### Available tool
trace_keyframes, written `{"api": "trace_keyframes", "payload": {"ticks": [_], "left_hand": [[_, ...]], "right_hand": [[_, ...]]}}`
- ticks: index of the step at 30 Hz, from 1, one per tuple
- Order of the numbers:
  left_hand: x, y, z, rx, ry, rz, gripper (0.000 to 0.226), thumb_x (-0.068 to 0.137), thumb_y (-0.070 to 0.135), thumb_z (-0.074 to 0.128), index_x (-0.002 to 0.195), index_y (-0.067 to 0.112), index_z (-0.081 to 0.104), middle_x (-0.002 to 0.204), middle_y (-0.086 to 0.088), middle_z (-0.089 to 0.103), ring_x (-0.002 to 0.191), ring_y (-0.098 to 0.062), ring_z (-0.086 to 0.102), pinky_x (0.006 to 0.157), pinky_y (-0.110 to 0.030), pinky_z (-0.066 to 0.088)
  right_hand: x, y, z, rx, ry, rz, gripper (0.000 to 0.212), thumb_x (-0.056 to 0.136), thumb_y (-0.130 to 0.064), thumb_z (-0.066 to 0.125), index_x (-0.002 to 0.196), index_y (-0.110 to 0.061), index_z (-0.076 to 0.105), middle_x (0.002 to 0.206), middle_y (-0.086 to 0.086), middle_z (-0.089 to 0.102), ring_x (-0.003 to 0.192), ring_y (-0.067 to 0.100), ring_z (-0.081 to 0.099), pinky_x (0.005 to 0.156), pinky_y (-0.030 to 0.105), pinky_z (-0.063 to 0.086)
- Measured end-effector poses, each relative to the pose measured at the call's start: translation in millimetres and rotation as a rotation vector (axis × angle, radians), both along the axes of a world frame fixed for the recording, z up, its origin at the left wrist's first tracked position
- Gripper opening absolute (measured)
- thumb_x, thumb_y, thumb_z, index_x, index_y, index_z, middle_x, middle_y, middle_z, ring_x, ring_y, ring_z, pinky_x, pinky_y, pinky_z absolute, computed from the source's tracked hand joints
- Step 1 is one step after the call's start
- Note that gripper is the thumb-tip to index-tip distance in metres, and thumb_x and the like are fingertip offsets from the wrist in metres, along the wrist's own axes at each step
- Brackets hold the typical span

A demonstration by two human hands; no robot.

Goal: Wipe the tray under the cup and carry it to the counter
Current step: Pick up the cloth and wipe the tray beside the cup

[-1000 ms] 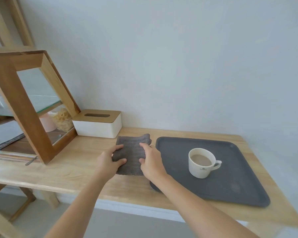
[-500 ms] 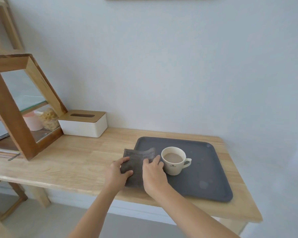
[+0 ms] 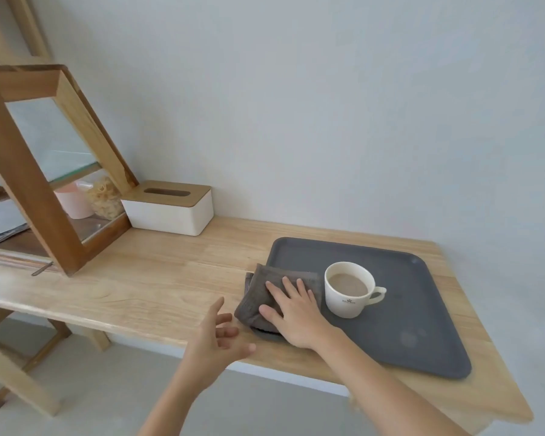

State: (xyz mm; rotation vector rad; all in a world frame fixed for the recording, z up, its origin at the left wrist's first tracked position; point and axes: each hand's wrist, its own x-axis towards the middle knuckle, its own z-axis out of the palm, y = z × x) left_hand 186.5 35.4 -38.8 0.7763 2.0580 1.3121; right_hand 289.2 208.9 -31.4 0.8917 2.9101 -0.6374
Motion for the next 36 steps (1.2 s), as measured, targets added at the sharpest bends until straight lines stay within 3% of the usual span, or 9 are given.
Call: {"api": "trace_keyframes", "payload": {"ticks": [2,6,9,13,18,30,36], "left_hand": [[2.1,4.5,0.8,0.01,-0.023,0.011,0.103,0.064,0.021,0.089,0.148,0.024,0.03,0.116,0.006,0.063,0.096,-0.014,0.067,0.085,-0.035,0.057],[5.7,19.3,6.1,-0.049,0.022,0.065,0.074,0.073,0.027,0.081,0.138,0.014,0.047,0.099,0.003,0.071,0.084,-0.013,0.071,0.078,-0.029,0.057],[7.0,29.0,8.3,-0.118,0.079,0.141,0.052,0.074,0.031,0.079,0.12,0.013,0.063,0.083,0.005,0.073,0.079,-0.013,0.071,0.079,-0.035,0.058],[2.8,37.3,7.8,-0.166,0.045,0.162,0.027,0.071,0.028,0.081,0.094,0.015,0.072,0.072,0.005,0.074,0.067,-0.011,0.072,0.069,-0.033,0.06],[-7.0,40.9,7.8,-0.176,-0.071,0.12,0.023,0.071,0.019,0.081,0.089,0.009,0.07,0.071,-0.004,0.076,0.057,-0.011,0.072,0.054,-0.023,0.052],[-9.9,39.8,4.0,-0.12,-0.166,0.087,0.02,0.075,0.012,0.079,0.091,0.004,0.068,0.07,-0.008,0.076,0.064,-0.016,0.074,0.056,-0.028,0.053],[-10.8,39.7,4.3,-0.132,-0.154,0.054,0.017,0.077,0.013,0.078,0.088,0.005,0.068,0.065,-0.006,0.075,0.066,-0.016,0.074,0.058,-0.029,0.054]], "right_hand": [[-6.0,4.6,-4.3,0.042,-0.002,-0.029,0.062,0.099,-0.056,0.025,0.155,-0.033,0.011,0.165,0.008,-0.002,0.151,0.033,-0.007,0.121,0.048,0.0],[-21.7,17.0,-5.8,0.062,-0.036,-0.099,0.063,0.1,-0.053,0.024,0.156,-0.028,0.01,0.164,0.01,-0.005,0.151,0.032,-0.009,0.121,0.046,-0.001],[-34.7,31.2,-4.4,0.067,-0.063,-0.136,0.062,0.101,-0.051,0.022,0.156,-0.025,0.009,0.164,0.011,-0.006,0.15,0.032,-0.01,0.121,0.046,-0.003],[-53.6,51.8,-6.0,0.076,-0.088,-0.212,0.062,0.102,-0.05,0.019,0.156,-0.022,0.008,0.164,0.012,-0.009,0.15,0.032,-0.012,0.121,0.047,-0.004],[-78.3,76.9,-7.9,0.076,-0.09,-0.297,0.062,0.102,-0.045,0.019,0.156,-0.014,0.008,0.164,0.009,-0.009,0.15,0.03,-0.013,0.12,0.051,-0.004],[-50.4,21.4,-18.1,0.1,-0.026,-0.207,0.06,0.103,-0.041,0.017,0.156,-0.014,0.005,0.165,0.006,-0.005,0.151,0.027,-0.008,0.121,0.048,-0.003],[-67.8,50.5,-16.4,0.087,-0.044,-0.272,0.061,0.103,-0.042,0.015,0.156,-0.014,0.003,0.165,0.006,-0.006,0.151,0.027,-0.009,0.121,0.048,-0.004]]}}
